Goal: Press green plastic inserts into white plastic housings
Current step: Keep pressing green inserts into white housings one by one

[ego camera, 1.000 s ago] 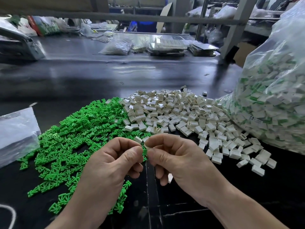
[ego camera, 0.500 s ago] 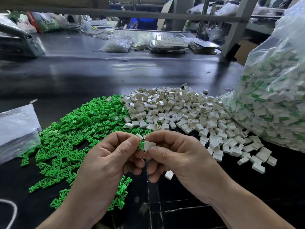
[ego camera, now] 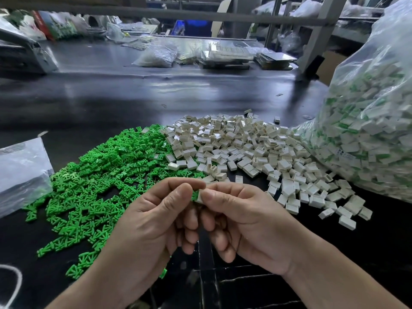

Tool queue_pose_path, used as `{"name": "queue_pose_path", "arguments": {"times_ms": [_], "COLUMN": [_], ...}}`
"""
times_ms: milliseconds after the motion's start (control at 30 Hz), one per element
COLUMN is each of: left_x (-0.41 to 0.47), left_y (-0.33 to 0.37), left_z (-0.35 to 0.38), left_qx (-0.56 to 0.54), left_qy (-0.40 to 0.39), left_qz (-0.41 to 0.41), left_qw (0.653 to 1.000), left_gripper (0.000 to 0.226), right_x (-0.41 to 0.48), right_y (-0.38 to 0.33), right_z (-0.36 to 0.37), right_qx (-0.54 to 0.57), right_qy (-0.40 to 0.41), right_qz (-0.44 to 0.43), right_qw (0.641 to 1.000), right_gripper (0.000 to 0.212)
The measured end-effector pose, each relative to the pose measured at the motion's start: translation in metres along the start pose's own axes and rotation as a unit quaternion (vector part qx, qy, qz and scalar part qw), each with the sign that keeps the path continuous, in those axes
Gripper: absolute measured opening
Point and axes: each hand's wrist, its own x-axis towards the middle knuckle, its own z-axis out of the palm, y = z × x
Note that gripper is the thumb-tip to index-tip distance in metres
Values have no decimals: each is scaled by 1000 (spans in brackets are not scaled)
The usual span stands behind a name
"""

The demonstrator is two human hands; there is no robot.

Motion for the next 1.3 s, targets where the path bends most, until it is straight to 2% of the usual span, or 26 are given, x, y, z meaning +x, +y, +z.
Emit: {"name": "queue_pose_path", "arguments": {"times_ms": [233,333,500,667,833,967,1067,1300], "left_x": [0,-1,0,0,0,-1,-2,0], "left_y": [0,-2,-7,-10,-7,-5,-4,-6], "left_z": [-2,0,5,5,2,3,4,8], "left_qx": [-85,-94,-75,-85,-98,-118,-125,-59], "left_qy": [-46,-49,-23,-15,-34,-37,-37,1], "left_qz": [-70,-53,-4,-1,-10,-11,-9,16], "left_qw": [993,993,997,996,995,992,991,998], "left_gripper": [26,27,42,42,42,41,40,46], "right_x": [-3,-3,-2,-2,-3,-4,-5,2], "right_y": [-4,-4,0,0,1,-2,-2,3], "right_z": [1,1,7,12,10,11,10,12], "right_qx": [-52,-29,22,0,5,13,21,41], "right_qy": [12,9,2,11,1,-16,-31,5], "right_qz": [24,23,8,2,-2,1,5,-18], "right_qw": [998,999,1000,1000,1000,1000,999,999], "right_gripper": [15,21,32,18,28,14,14,18]}}
